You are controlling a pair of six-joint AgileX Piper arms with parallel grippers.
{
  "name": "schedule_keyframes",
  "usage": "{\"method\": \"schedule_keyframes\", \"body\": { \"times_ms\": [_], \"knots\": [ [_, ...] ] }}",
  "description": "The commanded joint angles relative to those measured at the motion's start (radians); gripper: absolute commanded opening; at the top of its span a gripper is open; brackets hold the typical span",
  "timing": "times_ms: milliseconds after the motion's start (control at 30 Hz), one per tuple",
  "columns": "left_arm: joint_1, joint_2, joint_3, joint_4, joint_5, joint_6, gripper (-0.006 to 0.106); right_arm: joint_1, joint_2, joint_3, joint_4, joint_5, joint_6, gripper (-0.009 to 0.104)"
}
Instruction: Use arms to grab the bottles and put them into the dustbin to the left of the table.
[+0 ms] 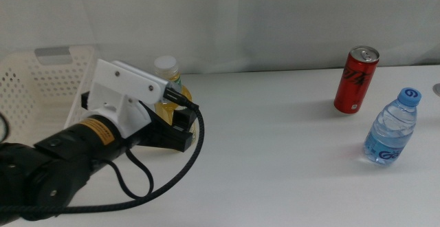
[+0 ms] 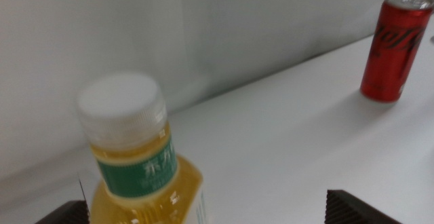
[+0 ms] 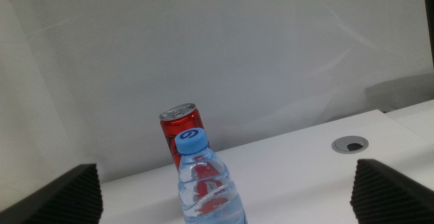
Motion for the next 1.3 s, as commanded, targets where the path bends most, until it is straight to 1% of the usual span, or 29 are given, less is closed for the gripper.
{"method": "schedule_keyframes", "body": {
  "times_ms": [0,200,300,433,500,533,633,700,800,867,1033,1267],
  "knots": [
    [-0.01,0.048,-0.002,-0.012,-0.046,-0.017,0.092,-0.005,-0.032,0.037,-0.002,-0.009,-0.007,0.103],
    [-0.01,0.146,-0.002,-0.019,-0.049,-0.013,0.092,-0.005,-0.032,0.037,-0.002,-0.011,-0.007,0.103],
    [-0.01,0.177,0.008,-0.052,-0.066,-0.003,0.092,-0.005,-0.032,0.037,-0.002,-0.011,-0.007,0.103],
    [-0.003,0.209,0.047,-0.182,-0.153,0.098,0.092,-0.005,-0.032,0.037,-0.002,-0.011,-0.007,0.103],
    [0.008,0.226,0.051,-0.224,-0.178,0.129,0.092,-0.005,-0.032,0.037,-0.002,-0.011,-0.007,0.103],
    [0.014,0.237,0.051,-0.227,-0.182,0.134,0.092,-0.005,-0.032,0.037,-0.002,-0.011,-0.007,0.103],
    [0.028,0.275,0.051,-0.223,-0.22,0.137,0.092,-0.005,-0.032,0.037,-0.002,-0.011,-0.007,0.103],
    [0.028,0.347,0.051,-0.219,-0.339,0.142,0.092,-0.005,-0.032,0.037,-0.002,-0.011,-0.007,0.103],
    [0.028,0.39,0.049,-0.219,-0.396,0.142,0.092,-0.005,-0.032,0.037,-0.002,-0.011,-0.007,0.103],
    [0.028,0.41,0.046,-0.201,-0.409,0.142,0.092,-0.005,-0.032,0.037,-0.002,-0.011,-0.007,0.103],
    [0.028,0.441,0.046,-0.111,-0.457,0.136,0.092,-0.005,-0.032,0.037,-0.002,-0.011,-0.007,0.103],
    [0.028,0.497,-0.019,-0.114,-0.468,0.133,0.092,-0.005,-0.032,0.037,-0.002,-0.011,-0.004,0.103]
  ]
}}
